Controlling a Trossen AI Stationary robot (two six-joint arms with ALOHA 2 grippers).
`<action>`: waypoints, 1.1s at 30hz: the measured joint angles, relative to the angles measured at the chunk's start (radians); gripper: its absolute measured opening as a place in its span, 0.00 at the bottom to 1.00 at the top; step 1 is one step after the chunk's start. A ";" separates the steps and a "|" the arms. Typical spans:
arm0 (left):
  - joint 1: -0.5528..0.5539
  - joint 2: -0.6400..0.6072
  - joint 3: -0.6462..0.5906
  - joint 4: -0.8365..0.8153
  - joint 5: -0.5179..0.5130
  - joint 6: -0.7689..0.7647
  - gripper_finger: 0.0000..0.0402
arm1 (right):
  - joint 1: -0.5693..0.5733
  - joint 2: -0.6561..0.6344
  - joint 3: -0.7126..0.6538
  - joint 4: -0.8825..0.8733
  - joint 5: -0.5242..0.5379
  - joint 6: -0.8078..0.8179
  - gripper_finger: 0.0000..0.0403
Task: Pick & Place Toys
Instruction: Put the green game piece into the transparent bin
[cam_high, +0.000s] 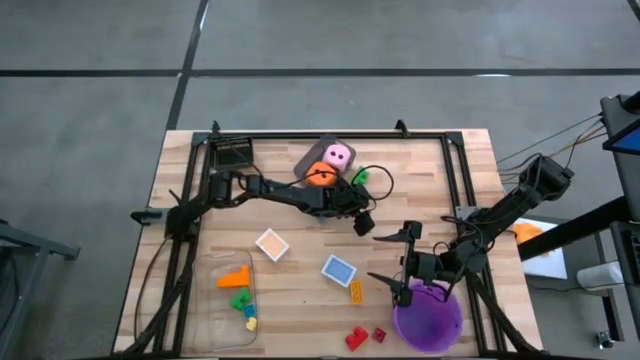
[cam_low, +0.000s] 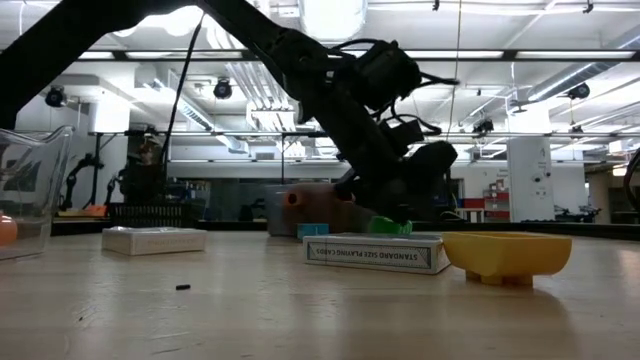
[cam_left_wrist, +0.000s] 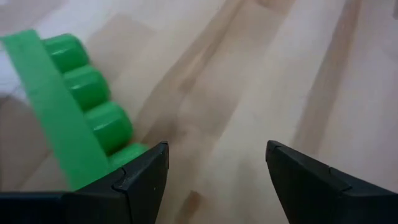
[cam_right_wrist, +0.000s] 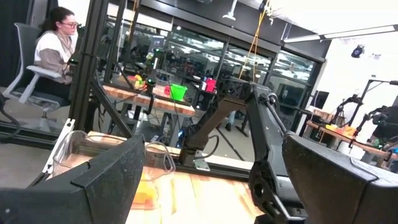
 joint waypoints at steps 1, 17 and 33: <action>0.003 0.000 0.000 -0.004 -0.006 -0.007 0.68 | 0.000 0.000 0.000 0.000 0.000 0.000 0.91; 0.022 0.000 0.000 -0.086 -0.018 -0.050 0.43 | 0.000 0.000 0.000 0.000 0.000 0.000 0.91; 0.022 0.000 0.000 -0.096 0.027 -0.051 0.00 | 0.000 0.000 0.000 -0.001 0.000 0.000 0.91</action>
